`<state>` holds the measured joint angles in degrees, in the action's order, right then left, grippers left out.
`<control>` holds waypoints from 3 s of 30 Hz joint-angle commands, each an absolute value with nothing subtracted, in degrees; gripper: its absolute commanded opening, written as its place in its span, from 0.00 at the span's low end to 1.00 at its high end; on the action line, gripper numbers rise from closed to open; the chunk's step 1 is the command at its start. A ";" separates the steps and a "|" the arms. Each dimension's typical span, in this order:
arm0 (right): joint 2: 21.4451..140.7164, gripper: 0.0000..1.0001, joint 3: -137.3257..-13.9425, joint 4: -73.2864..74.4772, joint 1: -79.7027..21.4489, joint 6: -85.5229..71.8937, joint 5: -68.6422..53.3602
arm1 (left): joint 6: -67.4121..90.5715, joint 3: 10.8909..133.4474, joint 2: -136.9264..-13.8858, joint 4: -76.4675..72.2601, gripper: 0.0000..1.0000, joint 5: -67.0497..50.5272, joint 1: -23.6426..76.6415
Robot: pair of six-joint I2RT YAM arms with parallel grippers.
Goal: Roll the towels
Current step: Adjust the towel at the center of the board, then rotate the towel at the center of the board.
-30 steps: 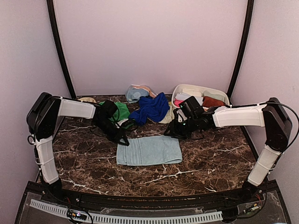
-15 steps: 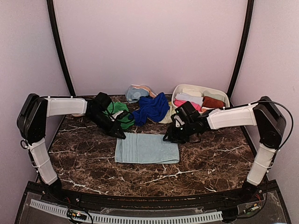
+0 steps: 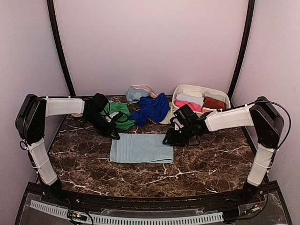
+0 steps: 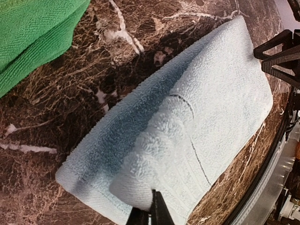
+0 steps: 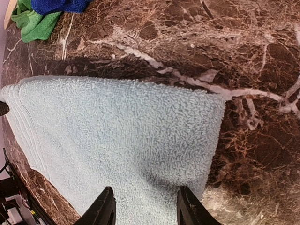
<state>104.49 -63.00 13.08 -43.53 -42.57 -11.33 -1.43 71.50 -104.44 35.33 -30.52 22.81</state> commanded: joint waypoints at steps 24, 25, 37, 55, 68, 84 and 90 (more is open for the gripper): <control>110.14 0.44 -73.29 9.87 -45.89 -37.65 -14.01 | -8.59 66.86 -103.09 29.22 0.45 -17.12 18.09; 111.37 0.44 -74.51 10.02 -45.90 -37.22 -14.62 | -8.94 66.88 -102.52 29.67 0.47 -16.76 18.07; 118.34 0.36 -67.49 5.06 -45.83 -38.32 -12.97 | -17.33 67.06 -92.85 34.83 0.67 -18.96 20.33; 94.68 0.41 -60.93 15.81 -57.65 -39.29 -11.64 | -21.57 66.75 -89.32 35.95 0.67 -23.85 22.61; 132.68 0.37 -103.33 25.44 -55.61 -18.85 -29.05 | -26.68 62.89 -77.69 42.37 0.69 -28.57 13.59; 121.49 0.34 -73.28 -11.41 -52.12 -51.00 3.39 | -34.05 64.01 -76.16 46.49 0.93 -34.92 15.27; 121.29 0.35 -73.49 -7.67 -53.80 -62.56 13.15 | -34.98 65.21 -79.26 45.39 0.93 -36.74 26.75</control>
